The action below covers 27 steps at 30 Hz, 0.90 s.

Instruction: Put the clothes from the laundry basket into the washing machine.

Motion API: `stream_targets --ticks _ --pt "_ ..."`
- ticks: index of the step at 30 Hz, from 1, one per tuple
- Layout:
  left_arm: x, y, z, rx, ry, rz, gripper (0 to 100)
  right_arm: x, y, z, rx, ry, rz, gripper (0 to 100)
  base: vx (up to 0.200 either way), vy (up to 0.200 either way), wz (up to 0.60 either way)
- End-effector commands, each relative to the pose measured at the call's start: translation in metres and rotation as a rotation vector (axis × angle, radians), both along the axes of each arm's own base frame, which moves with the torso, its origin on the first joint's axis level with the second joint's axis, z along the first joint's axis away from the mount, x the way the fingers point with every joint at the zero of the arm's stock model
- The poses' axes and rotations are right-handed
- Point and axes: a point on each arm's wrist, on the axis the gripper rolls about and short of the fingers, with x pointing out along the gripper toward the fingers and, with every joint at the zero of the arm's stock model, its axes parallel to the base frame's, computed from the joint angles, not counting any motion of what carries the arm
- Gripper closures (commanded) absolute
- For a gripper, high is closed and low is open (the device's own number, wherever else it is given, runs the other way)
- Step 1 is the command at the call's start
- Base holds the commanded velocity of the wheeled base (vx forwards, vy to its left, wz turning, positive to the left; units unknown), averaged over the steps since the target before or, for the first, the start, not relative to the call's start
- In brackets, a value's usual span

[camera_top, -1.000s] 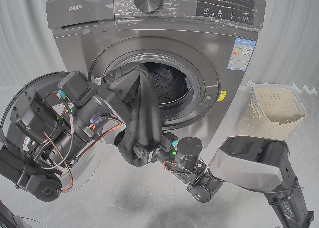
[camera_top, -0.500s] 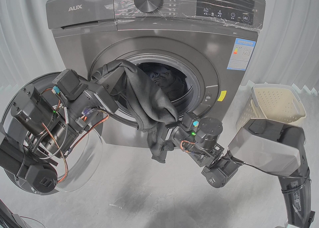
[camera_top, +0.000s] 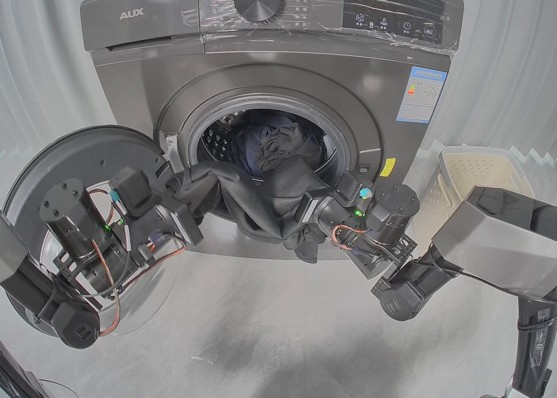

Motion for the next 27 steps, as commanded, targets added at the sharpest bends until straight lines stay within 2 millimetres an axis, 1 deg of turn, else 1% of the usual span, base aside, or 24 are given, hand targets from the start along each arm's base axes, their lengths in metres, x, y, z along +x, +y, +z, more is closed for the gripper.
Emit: stream_targets --ticks 1,4,7,8,11,15,17,19,22,23,25,27 --pt "-0.001 -0.002 -0.035 0.1 0.099 -0.019 100 -0.01 0.006 0.015 0.022 -0.027 0.027 100 0.0 0.0 0.0" --pt "0.003 -0.001 -0.044 0.142 0.098 -0.009 100 -0.014 0.01 0.014 0.021 -0.026 0.038 100 0.0 0.0 0.0" --pt "0.006 0.002 -0.046 0.145 0.095 0.006 100 -0.014 0.011 0.015 0.022 -0.027 0.041 100 0.0 0.0 0.0" --pt "0.006 0.004 -0.046 0.146 0.099 0.012 0 -0.013 0.01 0.015 0.021 -0.026 0.039 100 0.0 0.0 0.0" --pt "0.006 0.005 -0.049 0.151 0.108 0.008 0 -0.009 0.005 0.015 0.02 -0.025 0.021 100 0.0 0.0 0.0" --pt "-0.007 0.008 -0.063 0.193 0.165 -0.059 0 0.006 -0.014 0.017 0.02 -0.029 -0.035 100 0.0 0.0 0.0" --pt "-0.011 0.008 -0.066 0.218 0.165 -0.092 0 0.01 -0.02 0.022 0.029 -0.039 -0.053 100 0.0 0.0 0.0" --pt "-0.011 0.008 -0.067 0.237 0.157 -0.097 0 0.012 -0.024 0.027 0.034 -0.044 -0.062 100 0.0 0.0 0.0" --pt "-0.013 0.009 -0.069 0.26 0.154 -0.102 0 0.015 -0.028 0.027 0.032 -0.041 -0.076 100 0.0 0.0 0.0" --pt "-0.014 0.009 -0.07 0.264 0.156 -0.102 0 0.015 -0.029 0.027 0.031 -0.04 -0.077 100 0.0 0.0 0.0" --pt "-0.017 0.011 -0.074 0.285 0.166 -0.114 0 0.011 -0.024 0.026 0.033 -0.035 -0.061 100 0.0 0.0 0.0" --pt "-0.016 0.011 -0.076 0.301 0.158 -0.126 0 0.002 -0.013 0.024 0.035 -0.027 -0.025 100 0.0 0.0 0.0"
